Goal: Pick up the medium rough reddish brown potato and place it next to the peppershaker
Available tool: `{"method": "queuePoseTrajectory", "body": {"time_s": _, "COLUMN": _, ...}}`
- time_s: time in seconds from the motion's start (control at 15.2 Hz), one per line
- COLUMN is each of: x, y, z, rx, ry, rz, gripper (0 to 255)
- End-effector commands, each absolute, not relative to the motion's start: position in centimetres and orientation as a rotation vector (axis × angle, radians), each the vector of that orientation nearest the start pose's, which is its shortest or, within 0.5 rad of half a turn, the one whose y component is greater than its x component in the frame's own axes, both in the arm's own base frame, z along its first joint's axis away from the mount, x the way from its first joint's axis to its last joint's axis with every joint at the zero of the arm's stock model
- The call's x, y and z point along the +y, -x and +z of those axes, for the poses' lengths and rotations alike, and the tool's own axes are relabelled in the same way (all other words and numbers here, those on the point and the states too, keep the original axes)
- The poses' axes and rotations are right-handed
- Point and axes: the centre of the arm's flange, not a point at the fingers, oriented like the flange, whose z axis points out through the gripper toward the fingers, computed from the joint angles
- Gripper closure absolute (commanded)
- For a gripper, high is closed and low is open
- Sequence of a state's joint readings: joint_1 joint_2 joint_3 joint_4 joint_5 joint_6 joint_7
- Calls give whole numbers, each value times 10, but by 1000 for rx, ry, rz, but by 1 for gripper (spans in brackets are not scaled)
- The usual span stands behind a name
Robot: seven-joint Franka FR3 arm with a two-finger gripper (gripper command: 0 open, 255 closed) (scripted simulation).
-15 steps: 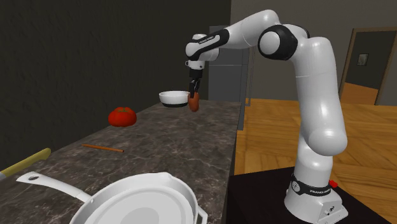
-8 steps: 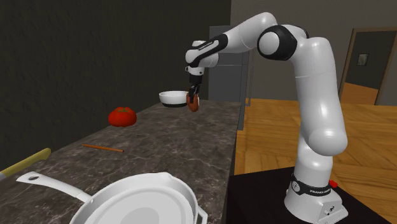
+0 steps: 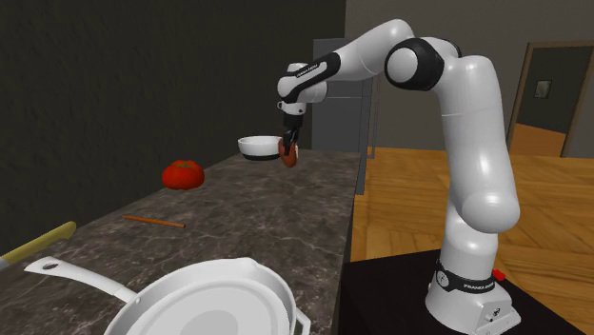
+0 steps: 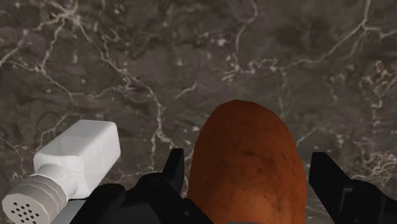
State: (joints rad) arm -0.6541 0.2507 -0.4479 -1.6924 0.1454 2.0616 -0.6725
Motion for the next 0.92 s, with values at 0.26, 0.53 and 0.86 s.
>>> {"method": "queuePoseTrajectory", "body": {"time_s": 0.26, "x": -561, "y": -317, "z": 470, "rx": 754, "ry": 3139, "rz": -168, "gripper": 0}}
{"method": "queuePoseTrajectory", "body": {"time_s": 0.53, "x": -556, "y": -313, "z": 520, "rx": 754, "ry": 3139, "rz": -168, "gripper": 0}}
{"method": "queuePoseTrajectory", "body": {"time_s": 0.86, "x": -556, "y": -313, "z": 520, "rx": 754, "ry": 3139, "rz": -168, "gripper": 0}}
